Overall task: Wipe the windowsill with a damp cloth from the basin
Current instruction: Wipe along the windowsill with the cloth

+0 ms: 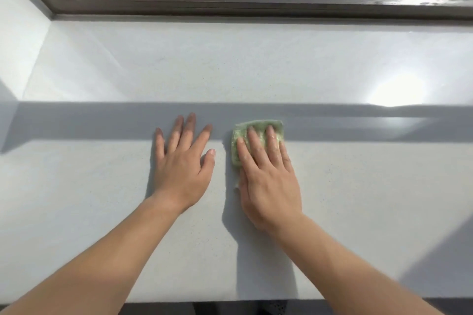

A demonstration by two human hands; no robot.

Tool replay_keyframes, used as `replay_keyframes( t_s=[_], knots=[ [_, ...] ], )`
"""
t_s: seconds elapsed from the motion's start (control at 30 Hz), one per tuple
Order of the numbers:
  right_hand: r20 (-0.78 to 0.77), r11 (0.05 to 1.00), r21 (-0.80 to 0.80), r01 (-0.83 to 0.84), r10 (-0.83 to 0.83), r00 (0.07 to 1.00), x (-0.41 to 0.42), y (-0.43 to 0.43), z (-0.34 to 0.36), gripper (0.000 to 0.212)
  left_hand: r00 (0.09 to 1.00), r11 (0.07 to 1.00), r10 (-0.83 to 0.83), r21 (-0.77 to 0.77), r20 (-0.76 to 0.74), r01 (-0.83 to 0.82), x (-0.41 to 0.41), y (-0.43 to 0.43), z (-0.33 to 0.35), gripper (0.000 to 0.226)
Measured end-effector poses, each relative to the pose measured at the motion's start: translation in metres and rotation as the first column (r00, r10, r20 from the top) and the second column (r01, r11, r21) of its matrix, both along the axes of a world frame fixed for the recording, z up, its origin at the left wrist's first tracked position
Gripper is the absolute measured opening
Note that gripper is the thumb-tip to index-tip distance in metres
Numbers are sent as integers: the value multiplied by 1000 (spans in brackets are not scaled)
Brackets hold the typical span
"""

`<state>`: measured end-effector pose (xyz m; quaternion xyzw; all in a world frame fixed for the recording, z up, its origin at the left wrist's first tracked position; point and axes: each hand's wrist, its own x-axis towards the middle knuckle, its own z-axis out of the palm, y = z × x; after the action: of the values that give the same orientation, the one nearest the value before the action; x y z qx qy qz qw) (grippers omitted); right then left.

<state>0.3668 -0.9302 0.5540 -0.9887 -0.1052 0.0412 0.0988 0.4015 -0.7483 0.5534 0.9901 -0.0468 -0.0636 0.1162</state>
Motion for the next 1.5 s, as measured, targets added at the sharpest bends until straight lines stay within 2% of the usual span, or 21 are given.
replay_keyframes(
  t_s=[0.07, 0.13, 0.23, 0.3, 0.33, 0.47, 0.53, 0.6, 0.7, 0.77, 0.87, 0.93, 1.0, 1.1, 1.13, 1.27, 1.3, 1.33, 1.4, 1.47, 1.5],
  knots=[
    [-19, 985, 21, -172, 173, 985, -19, -4, 1, 72, 1000, 1000, 6, 22, -2, -6, 1, 0, -2, 61],
    [-1, 981, 32, -190, 190, 982, -14, -27, -1, 69, 1000, 999, 2, 37, -8, -2, -1, -2, -2, 61],
    [10, 996, 27, 84, -84, 996, 0, -57, 2, 67, 1000, 998, 0, 68, -12, 1, -2, -4, -1, 61],
    [-1, 983, 24, 180, -180, 984, -10, -47, 3, 69, 1000, 996, -4, 95, -15, 5, -2, -5, -2, 62],
    [-3, 989, 19, 150, -150, 989, -24, -36, 4, 70, 1000, 995, -4, 101, -14, 5, -2, -5, -3, 63],
    [-51, 977, 45, -209, 211, 976, -94, -2, 4, 70, 1000, 994, -12, 110, -15, 14, 0, -5, -4, 64],
    [-36, 960, 57, -276, 278, 960, -101, -17, -1, 66, 999, 996, -34, 84, 0, 34, -1, -4, -5, 62],
    [-17, 984, 38, -172, 173, 985, -96, -36, -3, 64, 997, 997, -73, 31, 41, 72, -4, -3, -2, 56],
    [-26, 984, 51, 168, -167, 986, -94, -29, 2, 66, 988, 994, -109, -10, 109, 110, -9, -7, 2, 49],
    [-16, 986, 62, 155, -154, 988, -120, -1, 3, 66, 993, 995, -91, -19, 80, 93, -20, -14, 4, 50],
    [-33, 992, 77, -98, 101, 994, -163, 11, 7, 63, 997, 997, -74, -22, -13, 74, -43, -24, 2, 57],
    [-14, 988, 59, -144, 146, 989, -165, -14, 4, 60, 996, 997, -77, -2, -46, 77, -53, -24, 1, 62],
    [0, 999, 36, 0, 0, 1000, -157, -41, 3, 59, 994, 995, -90, 31, -60, 92, -57, -22, 1, 64],
    [5, 963, 48, 266, -267, 964, -152, -40, 6, 61, 994, 993, -89, 65, -65, 93, -57, -25, 2, 65],
    [-6, 966, 40, 256, -256, 967, -158, -31, 5, 62, 994, 994, -82, 70, -70, 87, -58, -28, 3, 65],
    [-36, 992, 43, -122, 124, 992, -184, -34, 4, 61, 996, 1000, -2, 25, -87, 4, -56, -40, 9, 63],
    [-40, 986, 37, -165, 166, 985, -180, -51, 4, 61, 996, 1000, 18, 18, -84, -17, -56, -43, 10, 62],
    [-41, 989, 26, -143, 144, 989, -173, -69, 3, 61, 997, 999, 31, 11, -74, -30, -55, -46, 10, 60],
    [-41, 996, 19, 84, -83, 996, -148, -104, 3, 62, 999, 999, 28, -26, -42, -29, -53, -52, 10, 57],
    [-89, 948, 28, 316, -313, 946, -123, -117, 6, 68, 1000, 997, 3, -83, -25, -5, -48, -61, 10, 58],
    [-81, 933, 17, 359, -356, 931, -116, -111, 6, 69, 1000, 994, -13, -107, -22, 11, -43, -67, 10, 60]
  ],
)
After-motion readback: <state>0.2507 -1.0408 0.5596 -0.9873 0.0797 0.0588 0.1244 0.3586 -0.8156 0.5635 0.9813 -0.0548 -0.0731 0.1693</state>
